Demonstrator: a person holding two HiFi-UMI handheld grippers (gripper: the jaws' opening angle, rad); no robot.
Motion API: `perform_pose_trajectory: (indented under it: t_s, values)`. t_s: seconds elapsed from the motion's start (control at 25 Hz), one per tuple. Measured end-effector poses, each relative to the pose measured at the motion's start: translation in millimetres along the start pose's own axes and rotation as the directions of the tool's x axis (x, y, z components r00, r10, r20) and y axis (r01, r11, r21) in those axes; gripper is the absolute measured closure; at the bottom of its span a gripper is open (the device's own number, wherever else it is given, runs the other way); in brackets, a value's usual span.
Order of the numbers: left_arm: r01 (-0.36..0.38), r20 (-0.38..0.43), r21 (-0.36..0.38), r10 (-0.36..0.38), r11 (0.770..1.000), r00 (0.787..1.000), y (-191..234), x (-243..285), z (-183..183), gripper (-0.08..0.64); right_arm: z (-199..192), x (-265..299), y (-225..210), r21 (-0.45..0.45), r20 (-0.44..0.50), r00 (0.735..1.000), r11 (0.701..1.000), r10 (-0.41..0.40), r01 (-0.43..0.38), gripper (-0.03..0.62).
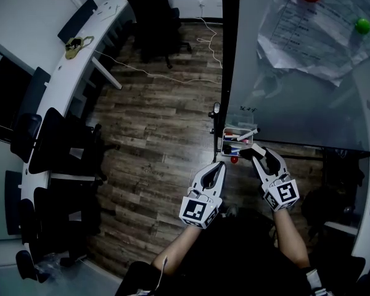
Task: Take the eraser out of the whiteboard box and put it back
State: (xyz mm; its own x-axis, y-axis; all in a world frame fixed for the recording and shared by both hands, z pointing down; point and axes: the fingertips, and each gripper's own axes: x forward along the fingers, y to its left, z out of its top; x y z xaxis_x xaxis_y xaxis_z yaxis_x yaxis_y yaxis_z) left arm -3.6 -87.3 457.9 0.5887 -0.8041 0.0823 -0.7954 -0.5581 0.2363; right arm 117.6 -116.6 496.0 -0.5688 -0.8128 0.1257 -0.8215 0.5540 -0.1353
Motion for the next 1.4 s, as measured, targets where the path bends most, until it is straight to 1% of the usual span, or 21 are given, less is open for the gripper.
perform_pose_trajectory:
  t_s: [0.12, 0.28, 0.4, 0.68, 0.88, 1.08, 1.2, 1.28, 1.4]
  values:
    - [0.01, 0.008, 0.004, -0.01, 1.0, 1.0, -4.6, -3.0, 2.4, 0.554, 4.7, -10.2, 1.6, 0.005, 0.009, 1.0, 1.0, -0.026, 0.026, 0.416]
    - [0.025, 0.016, 0.011, -0.025, 1.0, 1.0, -14.2, -8.7, 4.6, 0.554, 8.8, -27.3, 6.8, -0.019, 0.015, 0.998, 0.998, -0.055, 0.055, 0.414]
    - [0.035, 0.015, 0.009, -0.035, 0.999, 0.999, -23.2, -12.6, 3.1, 0.554, 10.1, -42.0, 8.2, -0.013, 0.017, 0.996, 0.996, -0.088, 0.088, 0.416]
    - [0.045, 0.01, 0.008, -0.045, 0.999, 0.999, -52.4, -22.6, -2.4, 0.554, 7.1, -83.6, 8.1, 0.033, -0.001, 0.984, 0.983, -0.179, 0.179, 0.416]
    - [0.035, 0.003, 0.013, -0.035, 0.999, 0.999, -76.7, -34.0, -10.1, 0.554, 4.7, -115.8, 9.7, 0.056, 0.001, 0.979, 0.977, -0.204, 0.204, 0.416]
    - [0.032, -0.011, 0.033, -0.032, 0.999, 0.999, -99.9, -43.3, -12.7, 0.554, 4.5, -146.5, 11.8, 0.076, 0.0, 0.974, 0.972, -0.224, 0.224, 0.416]
    - [0.034, -0.01, 0.049, -0.034, 0.998, 0.999, -105.9, -44.9, -10.2, 0.554, 4.3, -160.4, 12.1, 0.076, -0.009, 0.967, 0.964, -0.254, 0.254, 0.416]
    - [0.041, -0.01, 0.056, -0.04, 0.998, 0.999, -108.5, -45.1, -8.5, 0.554, -0.2, -169.7, 12.8, 0.098, -0.016, 0.961, 0.956, -0.278, 0.278, 0.416]
    - [0.065, -0.007, 0.069, -0.064, 0.996, 0.998, -111.6, -49.5, -7.8, 0.554, -2.3, -180.3, 24.5, 0.124, -0.016, 0.957, 0.95, -0.288, 0.288, 0.416]
